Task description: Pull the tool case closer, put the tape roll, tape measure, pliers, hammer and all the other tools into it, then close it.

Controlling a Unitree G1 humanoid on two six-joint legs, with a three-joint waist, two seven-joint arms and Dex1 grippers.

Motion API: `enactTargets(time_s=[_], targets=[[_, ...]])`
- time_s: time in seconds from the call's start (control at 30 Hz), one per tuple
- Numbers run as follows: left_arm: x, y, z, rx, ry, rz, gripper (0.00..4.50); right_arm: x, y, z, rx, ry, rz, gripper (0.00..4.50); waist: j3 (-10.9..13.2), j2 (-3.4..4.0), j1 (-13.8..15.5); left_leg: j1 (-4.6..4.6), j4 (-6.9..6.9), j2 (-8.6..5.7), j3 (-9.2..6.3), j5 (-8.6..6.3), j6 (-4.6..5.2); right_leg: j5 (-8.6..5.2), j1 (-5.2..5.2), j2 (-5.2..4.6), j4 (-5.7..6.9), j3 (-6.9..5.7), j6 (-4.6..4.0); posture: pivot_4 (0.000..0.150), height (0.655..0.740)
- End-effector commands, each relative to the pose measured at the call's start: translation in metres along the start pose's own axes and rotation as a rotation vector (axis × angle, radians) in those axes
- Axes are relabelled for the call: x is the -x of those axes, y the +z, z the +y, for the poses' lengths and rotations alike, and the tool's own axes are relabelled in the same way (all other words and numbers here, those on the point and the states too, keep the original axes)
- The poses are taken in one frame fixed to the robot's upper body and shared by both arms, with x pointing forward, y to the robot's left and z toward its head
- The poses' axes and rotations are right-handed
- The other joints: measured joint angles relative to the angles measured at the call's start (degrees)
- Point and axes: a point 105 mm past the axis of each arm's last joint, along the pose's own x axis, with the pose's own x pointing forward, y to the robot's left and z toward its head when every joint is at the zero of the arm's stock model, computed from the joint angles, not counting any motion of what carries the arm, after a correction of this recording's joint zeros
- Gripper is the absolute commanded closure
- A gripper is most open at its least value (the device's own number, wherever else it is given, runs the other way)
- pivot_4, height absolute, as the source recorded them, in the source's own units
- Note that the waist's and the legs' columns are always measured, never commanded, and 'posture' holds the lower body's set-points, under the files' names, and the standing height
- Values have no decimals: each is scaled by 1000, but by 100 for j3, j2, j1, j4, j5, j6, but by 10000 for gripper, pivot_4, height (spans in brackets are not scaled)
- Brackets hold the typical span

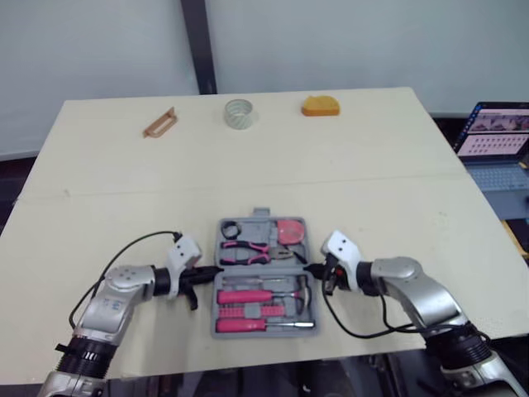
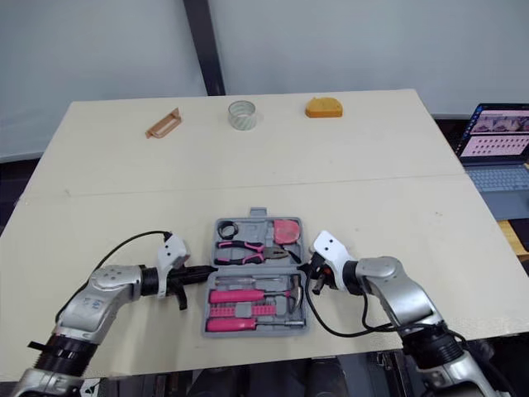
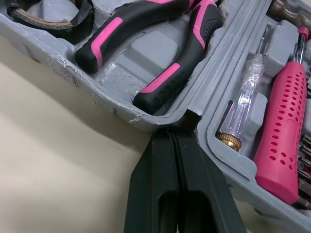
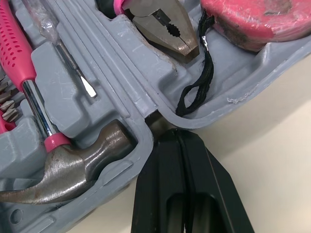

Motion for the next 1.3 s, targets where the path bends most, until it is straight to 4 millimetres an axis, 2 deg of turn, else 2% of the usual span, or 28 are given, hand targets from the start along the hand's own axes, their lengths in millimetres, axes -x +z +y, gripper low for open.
enactTargets(time_s=[0.03, 0.5, 0.8, 1.1, 1.3], targets=[[-1, -3, -16, 14, -52, 0, 45000, 0, 10, 17, 29, 80, -41, 44405, 0, 0, 1, 0, 0, 0, 0, 0, 0, 0, 0, 0, 0, 0, 0, 1500, 7400], [8, -15, -36, 66, -66, 23, 45000, 8, 2, 31, 9, 114, -16, 44405, 0, 0, 9, 1, -4, 0, 1, 0, 0, 0, 0, 0, -4, 3, 0, 1500, 7400], [9, -18, -38, 75, -63, 29, 45000, 8, 0, 35, 2, 121, -11, 44405, 0, 0, 11, 1, -4, 0, 1, 0, 0, 0, 0, -1, -5, 3, 0, 1500, 7400], [10, -19, -32, 68, -42, 32, 45000, 8, 1, 30, 8, 103, -9, 44405, 0, 1, 13, 1, -4, 0, 1, 0, 0, 0, 0, -1, -4, 4, 0, 1500, 7400], [27, -23, -21, 79, -4, 39, 45000, 25, -7, 10, 29, 34, 23, 44405, 0, 0, 11, 2, -4, 0, 2, 0, 0, 0, 0, 0, -5, 4, 0, 1500, 7400]])
